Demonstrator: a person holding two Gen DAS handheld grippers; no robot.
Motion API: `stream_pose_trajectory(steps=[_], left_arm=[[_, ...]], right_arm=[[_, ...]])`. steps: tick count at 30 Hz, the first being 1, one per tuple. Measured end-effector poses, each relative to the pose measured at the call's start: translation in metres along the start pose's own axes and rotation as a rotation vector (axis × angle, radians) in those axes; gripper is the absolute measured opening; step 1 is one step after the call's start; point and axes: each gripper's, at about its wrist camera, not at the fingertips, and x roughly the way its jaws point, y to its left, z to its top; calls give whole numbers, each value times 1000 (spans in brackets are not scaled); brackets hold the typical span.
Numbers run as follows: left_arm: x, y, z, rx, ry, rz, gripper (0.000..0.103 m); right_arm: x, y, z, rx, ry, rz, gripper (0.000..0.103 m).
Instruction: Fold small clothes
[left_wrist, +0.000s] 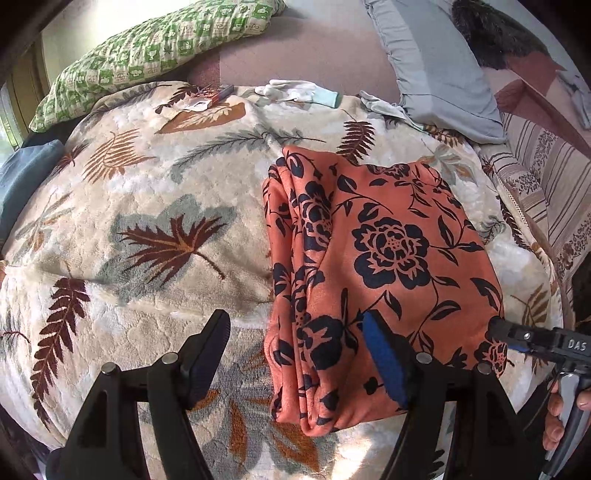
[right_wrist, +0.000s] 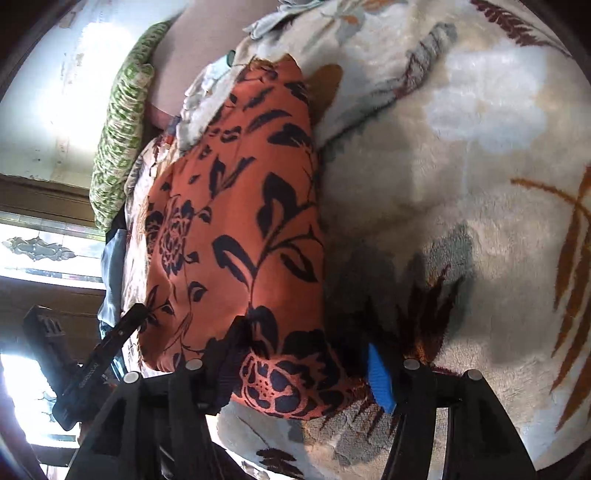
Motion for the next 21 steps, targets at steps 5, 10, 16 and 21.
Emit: stream_pose_trajectory(steps=[5,10,16,21], left_arm=[[14,-7,-7,22,37,31,75],[38,-2,-21,-9,99,30,75],[15,2,-19,6,35,30,75],[-1,9,-21,-19,7,17,75]], right_arm=[[-51,36,3,-127,-181,3,65],[-26,74,24,-272,-178,-76,75],[8,78,21,-351,-107,-325,77],[-16,100,9,-456,-186,-434,77]])
